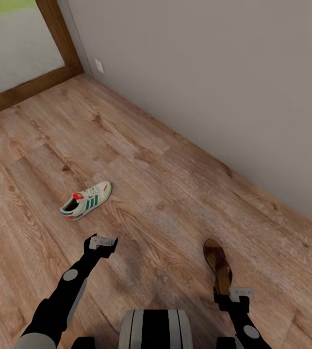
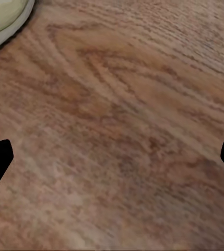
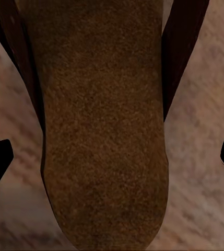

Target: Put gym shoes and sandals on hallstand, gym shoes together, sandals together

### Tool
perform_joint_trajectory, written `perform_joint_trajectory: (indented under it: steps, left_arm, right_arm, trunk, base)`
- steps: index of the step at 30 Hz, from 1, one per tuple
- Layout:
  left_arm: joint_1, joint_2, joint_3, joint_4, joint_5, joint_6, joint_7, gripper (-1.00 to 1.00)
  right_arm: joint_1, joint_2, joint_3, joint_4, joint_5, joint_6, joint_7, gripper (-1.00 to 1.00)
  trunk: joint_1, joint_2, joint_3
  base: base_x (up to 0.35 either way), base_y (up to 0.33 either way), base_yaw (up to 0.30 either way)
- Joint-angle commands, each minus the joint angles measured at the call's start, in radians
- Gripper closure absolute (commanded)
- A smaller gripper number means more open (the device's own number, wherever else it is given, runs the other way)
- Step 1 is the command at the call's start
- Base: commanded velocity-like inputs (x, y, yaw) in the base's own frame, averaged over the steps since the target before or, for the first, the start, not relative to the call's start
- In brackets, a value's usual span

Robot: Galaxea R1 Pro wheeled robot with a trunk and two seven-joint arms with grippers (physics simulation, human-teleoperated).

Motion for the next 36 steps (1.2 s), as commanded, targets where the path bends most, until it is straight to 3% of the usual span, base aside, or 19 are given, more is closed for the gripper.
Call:
perform_joint_trajectory:
  steps: [1, 4, 12, 24, 33, 36]
  left_arm:
    - [0.0, -0.001, 0.003, 0.0, -0.011, -0.005, -0.005, -1.0]
    - [0.0, -0.001, 0.003, -0.002, -0.01, -0.009, -0.005, -1.0]
    - [0.008, -0.001, 0.003, -0.004, -0.01, -0.131, -0.002, -1.0]
    - [0.01, 0.001, 0.005, -0.007, -0.008, -0.156, -0.002, -1.0]
    - [0.01, 0.001, 0.004, -0.006, -0.008, -0.157, -0.003, -1.0]
    - [0.01, 0.001, 0.004, -0.006, -0.009, -0.156, -0.004, -1.0]
  right_arm:
    - [0.0, 0.0, -0.001, 0.001, 0.004, -0.003, -0.003, -1.0]
    - [-0.001, 0.0, -0.001, 0.001, 0.004, -0.003, -0.003, -1.0]
    - [-0.001, 0.0, -0.001, 0.0, 0.004, -0.003, -0.003, -1.0]
    - [-0.001, 0.0, -0.002, 0.001, 0.004, -0.003, -0.003, -1.0]
    - [0.0, 0.0, -0.002, 0.001, 0.004, -0.003, -0.003, -1.0]
    - [-0.001, 0.0, -0.002, 0.001, 0.004, -0.003, -0.003, -1.0]
  trunk:
    - [0.0, 0.0, 0.0]
    - [0.0, 0.0, 0.0]
    - [0.0, 0.0, 0.0]
    - [0.0, 0.0, -0.006]
    - [0.004, -0.002, -0.054]
    - [0.004, -0.002, -0.055]
  base:
    - [0.049, 0.0, 0.0]
    - [0.026, 0.0, 0.0]
    - [0.005, 0.0, 0.0]
    - [0.0, 0.0, 0.0]
    - [0.0, 0.0, 0.0]
    - [0.0, 0.0, 0.0]
